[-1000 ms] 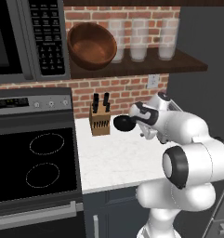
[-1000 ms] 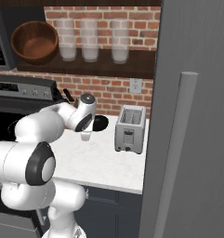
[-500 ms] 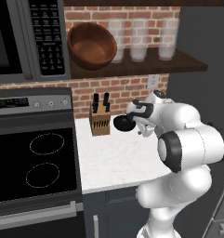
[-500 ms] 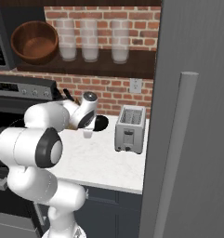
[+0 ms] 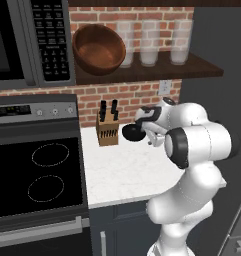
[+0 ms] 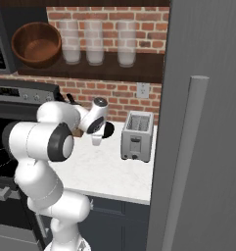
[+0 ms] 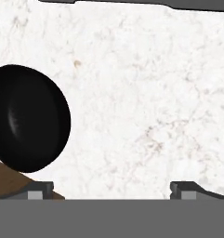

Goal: Pick up the bowls on the counter and stack them on top of one another in the open cabinet. Place the smaller bowl on top of the larger bowl.

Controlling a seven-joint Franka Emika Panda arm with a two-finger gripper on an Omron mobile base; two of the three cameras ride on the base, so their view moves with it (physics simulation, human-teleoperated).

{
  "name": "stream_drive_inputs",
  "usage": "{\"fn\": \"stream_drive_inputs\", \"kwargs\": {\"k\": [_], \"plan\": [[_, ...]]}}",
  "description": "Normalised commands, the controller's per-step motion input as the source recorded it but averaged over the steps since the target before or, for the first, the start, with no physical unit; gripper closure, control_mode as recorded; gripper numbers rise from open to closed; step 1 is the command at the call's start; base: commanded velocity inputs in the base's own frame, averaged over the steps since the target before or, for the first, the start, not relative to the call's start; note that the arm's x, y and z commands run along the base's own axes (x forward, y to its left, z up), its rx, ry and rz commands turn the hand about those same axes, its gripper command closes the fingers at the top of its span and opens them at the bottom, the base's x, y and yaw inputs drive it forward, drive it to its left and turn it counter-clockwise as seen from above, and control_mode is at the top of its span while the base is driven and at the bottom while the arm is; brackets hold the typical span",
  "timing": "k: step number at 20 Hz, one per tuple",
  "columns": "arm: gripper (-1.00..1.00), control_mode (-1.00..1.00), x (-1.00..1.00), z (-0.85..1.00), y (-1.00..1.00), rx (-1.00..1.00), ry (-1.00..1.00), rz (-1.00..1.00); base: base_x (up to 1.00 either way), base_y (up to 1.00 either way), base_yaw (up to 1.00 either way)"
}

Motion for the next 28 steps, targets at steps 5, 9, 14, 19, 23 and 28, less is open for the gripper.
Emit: {"fn": "stream_drive_inputs", "kwargs": {"k": [5,9,14,19,23,28], "plan": [[-1.0,-1.0,0.24,-0.22,-0.01,0.0,0.02,0.0,0.0,0.0,0.0],[-1.0,-1.0,0.35,-0.2,0.0,0.0,0.11,0.0,0.0,0.0,0.0],[-1.0,-1.0,0.36,-0.19,0.0,0.0,0.05,0.0,0.0,0.0,0.0],[-1.0,-1.0,0.31,-0.13,0.0,0.0,0.02,0.0,0.0,0.0,0.0],[-1.0,-1.0,0.19,-0.04,0.0,0.0,0.0,0.0,0.0,0.0,0.0],[-1.0,-1.0,0.2,-0.14,0.0,0.0,0.0,0.0,0.0,0.0,0.0]]}}
